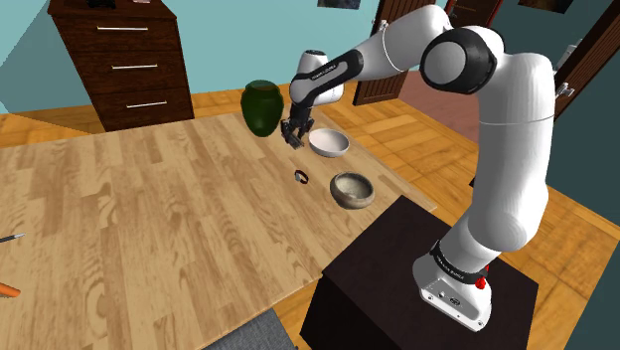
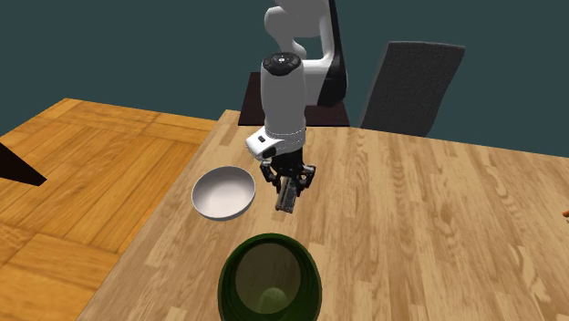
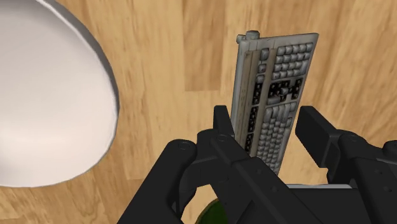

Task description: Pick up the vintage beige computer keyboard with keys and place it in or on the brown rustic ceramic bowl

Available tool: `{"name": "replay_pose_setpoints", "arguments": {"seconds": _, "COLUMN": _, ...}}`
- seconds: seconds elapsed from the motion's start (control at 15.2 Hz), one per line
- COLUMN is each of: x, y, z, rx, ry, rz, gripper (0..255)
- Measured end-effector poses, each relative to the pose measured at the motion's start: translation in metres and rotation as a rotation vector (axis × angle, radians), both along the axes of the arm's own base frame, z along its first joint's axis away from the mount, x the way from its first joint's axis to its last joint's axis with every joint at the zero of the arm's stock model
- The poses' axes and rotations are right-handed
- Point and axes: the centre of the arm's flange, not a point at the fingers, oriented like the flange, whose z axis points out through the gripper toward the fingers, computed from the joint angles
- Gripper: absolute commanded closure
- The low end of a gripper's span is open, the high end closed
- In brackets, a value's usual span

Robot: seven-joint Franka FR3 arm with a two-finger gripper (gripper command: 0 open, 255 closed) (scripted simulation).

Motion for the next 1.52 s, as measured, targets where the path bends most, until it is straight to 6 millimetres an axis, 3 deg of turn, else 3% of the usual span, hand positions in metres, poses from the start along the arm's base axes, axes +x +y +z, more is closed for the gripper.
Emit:
{"name": "replay_pose_setpoints", "arguments": {"seconds": 0.79, "x": 0.001, "y": -0.001, "z": 0.064, "rx": 0.000, "ry": 0.000, "rz": 0.000, "gripper": 255}}
{"name": "replay_pose_setpoints", "arguments": {"seconds": 0.99, "x": -0.025, "y": 0.000, "z": 0.070, "rx": 0.000, "ry": 0.000, "rz": 0.000, "gripper": 255}}
{"name": "replay_pose_setpoints", "arguments": {"seconds": 1.52, "x": -0.130, "y": -0.006, "z": 0.072, "rx": 0.000, "ry": 0.001, "rz": -0.001, "gripper": 255}}
